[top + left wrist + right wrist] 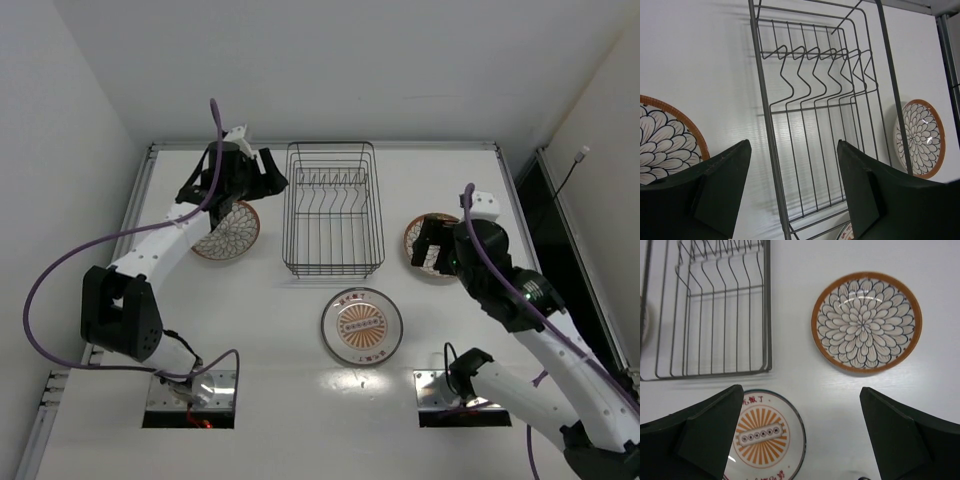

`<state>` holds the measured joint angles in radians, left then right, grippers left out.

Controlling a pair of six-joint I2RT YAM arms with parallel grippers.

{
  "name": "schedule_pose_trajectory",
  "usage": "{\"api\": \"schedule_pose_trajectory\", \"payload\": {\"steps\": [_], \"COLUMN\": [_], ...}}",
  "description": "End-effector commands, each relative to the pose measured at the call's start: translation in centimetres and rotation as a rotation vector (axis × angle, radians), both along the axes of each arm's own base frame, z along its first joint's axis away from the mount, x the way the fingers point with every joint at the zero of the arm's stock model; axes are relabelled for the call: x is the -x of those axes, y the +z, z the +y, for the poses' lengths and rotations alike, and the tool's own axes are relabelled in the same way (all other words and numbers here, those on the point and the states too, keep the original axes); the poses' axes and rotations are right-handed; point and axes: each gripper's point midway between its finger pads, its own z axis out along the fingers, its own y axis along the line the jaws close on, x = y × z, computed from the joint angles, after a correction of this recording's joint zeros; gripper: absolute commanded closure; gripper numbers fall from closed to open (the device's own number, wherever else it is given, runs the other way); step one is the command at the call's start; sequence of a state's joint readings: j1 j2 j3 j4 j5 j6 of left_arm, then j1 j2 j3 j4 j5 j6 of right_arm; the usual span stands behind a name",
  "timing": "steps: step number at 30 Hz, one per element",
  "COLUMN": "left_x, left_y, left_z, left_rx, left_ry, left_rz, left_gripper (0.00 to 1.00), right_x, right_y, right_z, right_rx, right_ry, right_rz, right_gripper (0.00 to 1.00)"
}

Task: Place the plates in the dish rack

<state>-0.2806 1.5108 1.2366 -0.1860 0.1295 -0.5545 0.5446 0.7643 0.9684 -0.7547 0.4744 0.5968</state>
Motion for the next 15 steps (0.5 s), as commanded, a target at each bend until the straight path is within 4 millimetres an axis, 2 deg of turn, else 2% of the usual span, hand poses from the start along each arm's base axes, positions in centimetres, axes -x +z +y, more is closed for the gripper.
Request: {"api": "schedule_pose_trajectory", "payload": {"steps": [1, 2, 3, 5, 6, 9, 10, 11, 12, 14, 15], "left_x": [-0.7, -0.6, -0.6, -0.6, -0.6, -0.6, -0.4, -0.4, -0.3, -0.3, -0.3], "left_y": [-0.6, -0.7, -0.7, -1.1, -1.1, 0.0, -0.5, -0.5, -0.1, -0.1, -0.1], "left_z": [-0.1, -0.4, -0.4, -0.6, -0.6, -0.2, -0.1, -0.1, -0.1, -0.1, -0.1], "left_rx": [-0.009, -0.003, 0.004, 0.006, 0.006, -0.005, -0.008, -0.008, -0.005, -0.005, -0.005], "left_ry": [0.005, -0.01, -0.006, -0.016, -0.016, -0.001, -0.001, -0.001, -0.001, -0.001, -0.001], "left_rz": [-0.003, 0.006, 0.01, 0.02, 0.02, -0.01, 0.0, 0.0, -0.009, -0.009, -0.009], "left_gripper": [0.33, 0.33, 0.33, 0.33, 0.33, 0.33, 0.33, 0.33, 0.33, 0.33, 0.33], "right_x": [-0.4, -0.6, -0.8, -1.5, -2.1, -4.5, -5.5, -6.5, -7.2, -9.4, -10.0], "right_y": [-0.3, 0.4, 0.1, -0.4, -0.3, -1.1, -0.5, -1.8, -2.2, -2.7, -3.0], "right_z": [1.1, 1.4, 1.5, -0.1, -1.3, -1.8, -1.9, -1.3, -2.8, -2.5, -2.7], "right_rx": [0.001, 0.005, 0.021, 0.043, 0.064, 0.098, 0.101, 0.083, 0.061, -0.076, -0.11], "right_ry": [0.033, 0.051, 0.057, -0.058, -0.117, -0.132, -0.129, -0.106, -0.137, -0.063, -0.055], "right_rz": [0.062, 0.054, 0.064, 0.072, 0.068, 0.127, 0.132, 0.192, 0.221, 0.228, 0.235], "right_gripper": [0.0, 0.0, 0.0, 0.0, 0.0, 0.0, 0.0, 0.0, 0.0, 0.0, 0.0]}}
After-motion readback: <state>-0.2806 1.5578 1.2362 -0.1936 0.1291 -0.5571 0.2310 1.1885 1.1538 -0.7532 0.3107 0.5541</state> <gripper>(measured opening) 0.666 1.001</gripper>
